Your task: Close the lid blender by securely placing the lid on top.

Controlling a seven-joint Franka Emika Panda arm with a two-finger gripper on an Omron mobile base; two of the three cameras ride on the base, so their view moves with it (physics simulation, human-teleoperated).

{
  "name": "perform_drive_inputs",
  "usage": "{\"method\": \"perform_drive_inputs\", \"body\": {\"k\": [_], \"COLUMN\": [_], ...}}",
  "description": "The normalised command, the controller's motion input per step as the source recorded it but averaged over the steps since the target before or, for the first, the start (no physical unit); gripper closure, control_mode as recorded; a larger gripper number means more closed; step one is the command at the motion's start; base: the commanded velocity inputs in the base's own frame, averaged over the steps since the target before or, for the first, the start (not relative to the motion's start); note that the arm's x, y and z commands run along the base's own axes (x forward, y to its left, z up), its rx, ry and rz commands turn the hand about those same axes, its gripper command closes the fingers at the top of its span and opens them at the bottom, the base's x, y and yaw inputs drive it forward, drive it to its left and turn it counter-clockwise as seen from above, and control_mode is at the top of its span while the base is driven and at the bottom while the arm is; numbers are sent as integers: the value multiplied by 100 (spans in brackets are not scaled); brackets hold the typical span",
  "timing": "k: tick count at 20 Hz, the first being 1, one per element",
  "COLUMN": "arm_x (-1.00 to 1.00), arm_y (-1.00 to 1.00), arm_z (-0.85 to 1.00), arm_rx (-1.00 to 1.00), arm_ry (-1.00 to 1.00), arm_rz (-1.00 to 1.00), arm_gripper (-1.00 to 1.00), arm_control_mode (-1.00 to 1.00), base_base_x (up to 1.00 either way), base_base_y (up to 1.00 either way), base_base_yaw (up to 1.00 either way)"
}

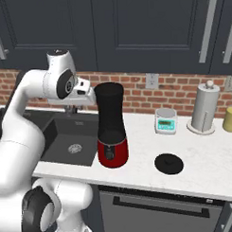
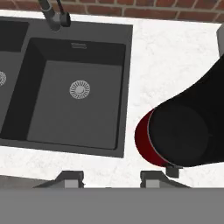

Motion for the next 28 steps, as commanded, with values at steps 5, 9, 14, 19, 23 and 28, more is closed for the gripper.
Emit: {"method": "perform_drive_inputs", "body": {"k": [5,9,14,19,23,28], "arm_x": [-50,-100,-98,-58,-18,0], "arm_y": [-6,-40,-97,-100,-100,-89], "arm_z": [0,0,0,0,0,0], "arm_rx": [1,9,19,28,19,1], "arm_ry": [-9,-31,-22,-15,-10,0], "arm_rz": [0,-1,-1,0,12,29], "arm_gripper": [-100,-100,-100,-100,-100,-100], "arm_control_mode": [-100,-100,-100,-100,-100,-100], "base_base_x": [0,0,0,0,0,0], "base_base_y": [0,0,0,0,0,0], "base_base_yaw": [0,0,0,0,0,0]}}
